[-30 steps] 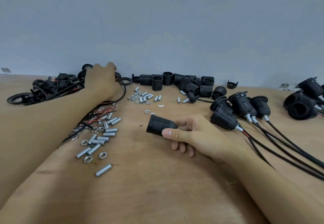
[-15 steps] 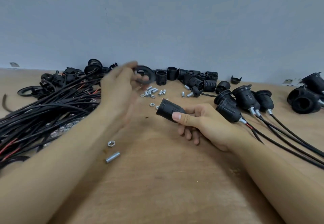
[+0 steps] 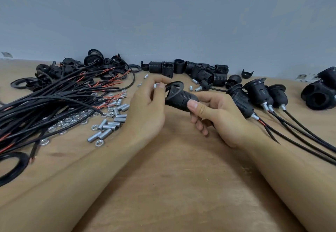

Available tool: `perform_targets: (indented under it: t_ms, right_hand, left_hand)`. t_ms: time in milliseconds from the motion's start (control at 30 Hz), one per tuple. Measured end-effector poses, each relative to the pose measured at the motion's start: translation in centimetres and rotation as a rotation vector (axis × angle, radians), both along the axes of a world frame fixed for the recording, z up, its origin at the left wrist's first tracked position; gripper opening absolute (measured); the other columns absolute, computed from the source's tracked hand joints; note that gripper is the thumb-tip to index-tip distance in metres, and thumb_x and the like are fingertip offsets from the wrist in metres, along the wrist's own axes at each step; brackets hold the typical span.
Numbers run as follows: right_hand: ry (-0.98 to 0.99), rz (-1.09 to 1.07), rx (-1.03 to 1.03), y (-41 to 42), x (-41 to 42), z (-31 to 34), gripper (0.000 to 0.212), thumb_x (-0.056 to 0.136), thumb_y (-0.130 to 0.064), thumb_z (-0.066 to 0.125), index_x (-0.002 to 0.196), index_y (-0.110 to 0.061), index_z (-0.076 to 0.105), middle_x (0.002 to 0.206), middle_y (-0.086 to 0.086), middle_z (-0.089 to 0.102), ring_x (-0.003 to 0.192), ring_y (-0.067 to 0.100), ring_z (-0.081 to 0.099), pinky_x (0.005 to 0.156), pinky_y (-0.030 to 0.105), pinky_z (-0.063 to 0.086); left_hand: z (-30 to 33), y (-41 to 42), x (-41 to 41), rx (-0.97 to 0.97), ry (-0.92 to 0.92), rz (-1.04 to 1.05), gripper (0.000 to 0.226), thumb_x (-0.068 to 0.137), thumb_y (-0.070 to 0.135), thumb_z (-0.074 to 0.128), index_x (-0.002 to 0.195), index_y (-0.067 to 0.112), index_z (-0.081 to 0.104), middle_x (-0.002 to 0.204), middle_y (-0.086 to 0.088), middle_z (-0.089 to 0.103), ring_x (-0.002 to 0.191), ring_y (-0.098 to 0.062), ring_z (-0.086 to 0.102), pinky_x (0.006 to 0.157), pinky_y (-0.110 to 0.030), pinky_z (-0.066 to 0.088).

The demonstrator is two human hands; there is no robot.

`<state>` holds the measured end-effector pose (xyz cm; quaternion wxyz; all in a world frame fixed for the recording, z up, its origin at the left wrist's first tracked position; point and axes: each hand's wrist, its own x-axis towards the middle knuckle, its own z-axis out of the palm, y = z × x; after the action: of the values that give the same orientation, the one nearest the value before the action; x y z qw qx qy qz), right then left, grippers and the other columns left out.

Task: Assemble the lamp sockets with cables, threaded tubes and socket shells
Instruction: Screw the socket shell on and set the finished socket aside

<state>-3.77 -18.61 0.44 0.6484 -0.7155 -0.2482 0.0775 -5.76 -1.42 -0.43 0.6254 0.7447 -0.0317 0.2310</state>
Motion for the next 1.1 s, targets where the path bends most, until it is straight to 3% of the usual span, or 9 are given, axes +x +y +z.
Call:
perform_targets:
  t_ms: [133,267,400,500,600,767,933,1033,1100]
  right_hand:
    - [-0.061,-0.020,0.009,-0.1,-0.1,0.2,0.011,0.086,-0.032,0.064,0.088,-0.026,0.073,0.064,0.005,0.060,0.052,0.018,0.050,0.044,0.028,0.040]
    - [-0.143,-0.056,-0.044,-0.4,-0.1,0.3,0.017,0.085,-0.031,0.065,0.099,-0.024,0.071,0.064,0.000,0.062,0.052,0.014,0.053,0.045,0.027,0.044]
    - [-0.413,-0.087,-0.104,-0.4,-0.4,0.5,0.035,0.083,-0.020,0.074,0.102,-0.049,0.067,0.082,-0.018,0.069,0.062,-0.001,0.061,0.056,0.008,0.044]
    - [-0.603,-0.124,-0.201,-0.5,-0.3,0.6,0.045,0.081,-0.012,0.077,0.115,-0.037,0.062,0.096,-0.027,0.067,0.076,-0.006,0.062,0.064,0.004,0.041]
    - [-0.758,-0.165,-0.272,-0.7,-0.4,0.7,0.048,0.079,-0.012,0.081,0.116,-0.034,0.060,0.096,-0.034,0.062,0.079,-0.007,0.059,0.068,0.002,0.038]
    - [-0.592,-0.216,-0.334,-1.1,-0.3,1.0,0.019,0.081,-0.039,0.072,0.095,-0.048,0.064,0.083,-0.011,0.069,0.071,0.003,0.060,0.062,0.010,0.041]
    - [-0.395,-0.188,-0.245,-1.7,-0.1,1.0,0.012,0.085,-0.023,0.074,0.097,-0.025,0.073,0.070,-0.006,0.069,0.063,0.006,0.060,0.059,0.030,0.049]
    - [-0.355,-0.177,-0.219,-1.8,0.1,0.9,0.013,0.085,-0.024,0.072,0.096,-0.017,0.073,0.066,0.001,0.067,0.058,0.007,0.058,0.054,0.025,0.048]
    - [-0.331,-0.157,-0.191,-1.7,0.1,0.8,0.014,0.087,-0.024,0.072,0.097,-0.015,0.072,0.066,0.006,0.067,0.056,0.011,0.058,0.050,0.025,0.047]
  left_hand:
    - [-0.1,0.1,-0.1,0.201,-0.078,0.127,0.024,0.099,0.040,0.036,0.085,0.040,0.056,0.063,0.018,0.060,0.060,-0.007,0.055,0.060,-0.025,0.038]
    - [-0.3,0.1,-0.5,0.329,-0.184,0.051,0.026,0.104,0.040,0.030,0.113,0.037,0.054,0.077,0.010,0.061,0.067,-0.012,0.060,0.068,-0.032,0.049]
    - [-0.2,0.5,-0.5,0.223,-0.096,0.002,0.052,0.098,0.059,0.021,0.102,0.028,0.063,0.067,0.002,0.066,0.051,-0.013,0.063,0.056,-0.028,0.046]
    - [-0.2,1.0,-0.5,0.189,-0.049,-0.056,0.061,0.094,0.067,0.020,0.099,0.027,0.066,0.067,0.002,0.070,0.046,-0.014,0.063,0.048,-0.015,0.041]
    - [0.0,1.1,-0.4,0.135,-0.004,-0.134,0.059,0.097,0.062,0.022,0.098,0.024,0.067,0.068,-0.003,0.071,0.048,-0.019,0.063,0.046,-0.016,0.040]
    - [0.2,1.5,-0.9,0.189,-0.046,-0.237,0.042,0.100,0.046,0.028,0.120,0.030,0.062,0.090,0.000,0.069,0.083,-0.019,0.062,0.072,-0.037,0.048]
    - [0.7,1.8,-1.2,0.081,-0.050,-0.485,0.037,0.089,0.014,0.044,0.124,0.015,0.054,0.129,-0.006,0.061,0.119,-0.017,0.057,0.099,-0.036,0.045]
    - [0.8,2.1,-1.1,-0.015,-0.083,-0.557,0.046,0.073,-0.002,0.049,0.118,0.005,0.052,0.137,-0.012,0.057,0.128,-0.022,0.055,0.111,-0.043,0.041]
    - [0.6,2.1,-0.9,-0.111,-0.073,-0.563,0.045,0.075,-0.001,0.050,0.120,0.001,0.052,0.136,-0.016,0.058,0.127,-0.026,0.055,0.108,-0.045,0.044]
